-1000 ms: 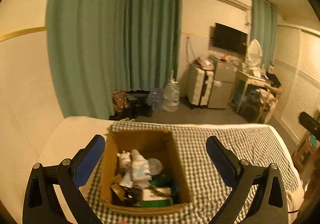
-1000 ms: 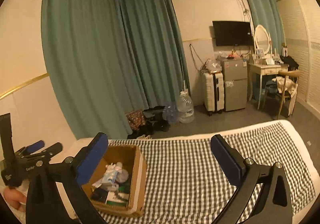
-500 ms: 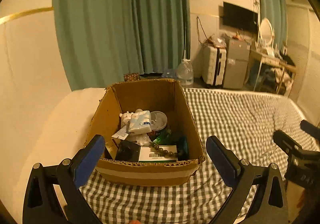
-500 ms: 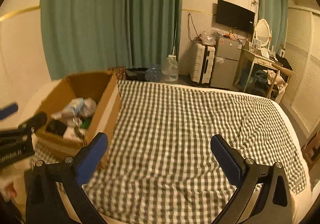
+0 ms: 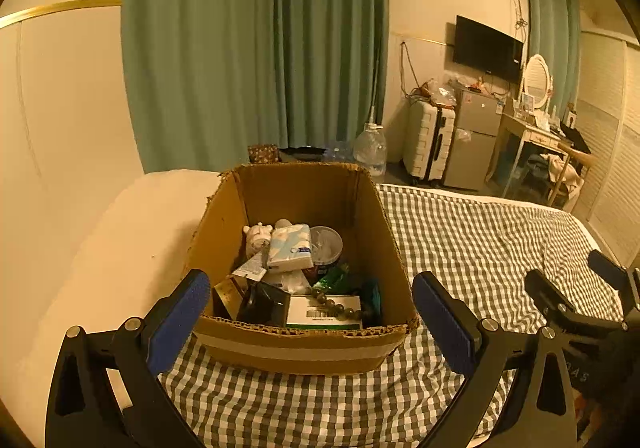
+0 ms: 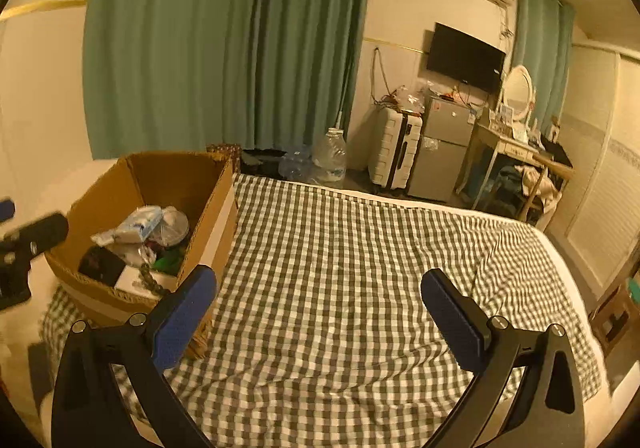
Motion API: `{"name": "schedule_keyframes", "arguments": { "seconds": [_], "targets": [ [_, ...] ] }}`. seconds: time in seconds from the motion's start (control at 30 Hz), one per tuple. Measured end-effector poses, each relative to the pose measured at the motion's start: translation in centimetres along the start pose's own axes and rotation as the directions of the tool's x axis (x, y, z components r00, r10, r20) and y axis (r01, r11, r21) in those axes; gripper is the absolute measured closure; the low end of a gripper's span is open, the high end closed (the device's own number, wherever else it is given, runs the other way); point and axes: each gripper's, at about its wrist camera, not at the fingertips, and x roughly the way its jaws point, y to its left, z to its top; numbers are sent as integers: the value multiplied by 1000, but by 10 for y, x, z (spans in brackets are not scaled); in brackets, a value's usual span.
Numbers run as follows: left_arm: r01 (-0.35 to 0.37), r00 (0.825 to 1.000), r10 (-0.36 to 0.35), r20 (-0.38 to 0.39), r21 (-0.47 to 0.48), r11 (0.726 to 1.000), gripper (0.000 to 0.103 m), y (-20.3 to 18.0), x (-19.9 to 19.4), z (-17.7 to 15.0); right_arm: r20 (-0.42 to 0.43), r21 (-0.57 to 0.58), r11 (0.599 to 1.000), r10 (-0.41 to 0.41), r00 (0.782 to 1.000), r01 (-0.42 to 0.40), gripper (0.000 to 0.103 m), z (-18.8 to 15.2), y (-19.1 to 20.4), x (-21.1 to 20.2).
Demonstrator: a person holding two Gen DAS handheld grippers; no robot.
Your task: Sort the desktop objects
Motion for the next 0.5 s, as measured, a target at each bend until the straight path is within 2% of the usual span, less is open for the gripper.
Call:
{"name": "schedule_keyframes", "arguments": {
  "seconds": [0.2, 0.33, 0.43, 0.5],
  "targets": [
    [7, 1000, -7, -1, 17, 1000, 0, -7, -3, -1, -16, 6, 1000, 11, 1000, -11, 1, -5, 0, 1],
    [-17, 1000, 17, 2, 2, 1000, 0, -10, -7, -5, -37, 13, 1000, 17, 999, -17, 1, -7, 0, 4],
    [8, 1000, -8, 0, 4, 1000, 0, -10, -7, -8, -38, 13, 1000, 15, 999, -14, 1, -8, 0, 4],
    [-13, 1000, 13, -3, 13, 1000, 0, -12, -7, -8, -40, 16, 1000, 12, 999, -11, 1, -8, -1, 3]
  ]
}}
